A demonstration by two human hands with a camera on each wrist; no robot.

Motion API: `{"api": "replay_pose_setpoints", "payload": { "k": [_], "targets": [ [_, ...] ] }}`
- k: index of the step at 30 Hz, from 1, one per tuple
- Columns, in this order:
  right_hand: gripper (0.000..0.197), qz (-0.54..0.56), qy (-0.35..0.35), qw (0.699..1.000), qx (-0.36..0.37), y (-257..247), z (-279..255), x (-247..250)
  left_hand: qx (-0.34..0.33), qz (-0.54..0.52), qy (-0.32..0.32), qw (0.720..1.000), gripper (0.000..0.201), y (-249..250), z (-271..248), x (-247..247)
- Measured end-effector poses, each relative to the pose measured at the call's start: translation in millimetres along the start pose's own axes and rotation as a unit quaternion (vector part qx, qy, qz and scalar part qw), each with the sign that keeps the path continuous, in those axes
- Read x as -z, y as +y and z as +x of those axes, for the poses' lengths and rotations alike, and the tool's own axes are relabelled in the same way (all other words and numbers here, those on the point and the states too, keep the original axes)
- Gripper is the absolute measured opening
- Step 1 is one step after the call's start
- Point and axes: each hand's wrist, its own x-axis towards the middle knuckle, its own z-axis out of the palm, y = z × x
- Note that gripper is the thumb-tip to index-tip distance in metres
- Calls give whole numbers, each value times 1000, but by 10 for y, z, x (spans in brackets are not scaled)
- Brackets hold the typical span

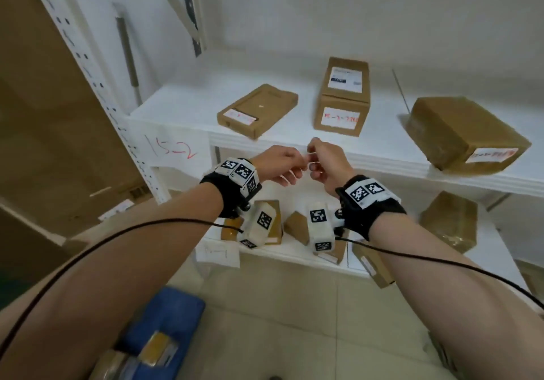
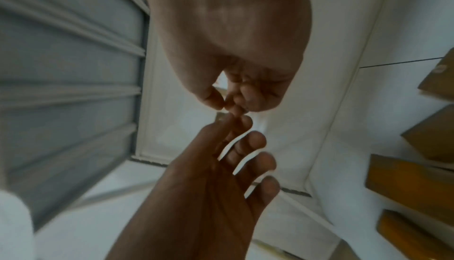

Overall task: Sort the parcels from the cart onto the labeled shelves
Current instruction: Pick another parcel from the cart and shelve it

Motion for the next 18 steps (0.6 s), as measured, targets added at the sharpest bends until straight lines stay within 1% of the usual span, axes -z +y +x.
{"api": "replay_pose_setpoints", "payload": {
  "k": [2,5,9,10,13,18],
  "targets": [
    [14,-45,-36,998,-24,261,-41,-199,30,18,-3,999,8,-380,-94,34],
    [15,-95,-80,990,-65,664,-68,-483,78,36,9,996,5,-951,-266,131],
    [21,-137,-114,979,-102,1170,-92,-908,137,44,28,989,3,-1700,-561,339],
    [23,-147,-120,975,-111,1314,-105,-1034,155,42,29,987,4,-1913,-645,404],
    [26,-159,-135,968,-138,1750,-159,-1385,202,21,40,978,17,-2535,-870,584],
    [37,-179,-163,957,-161,2442,-273,-1974,276,-23,72,958,17,-3514,-1320,820]
  ]
}}
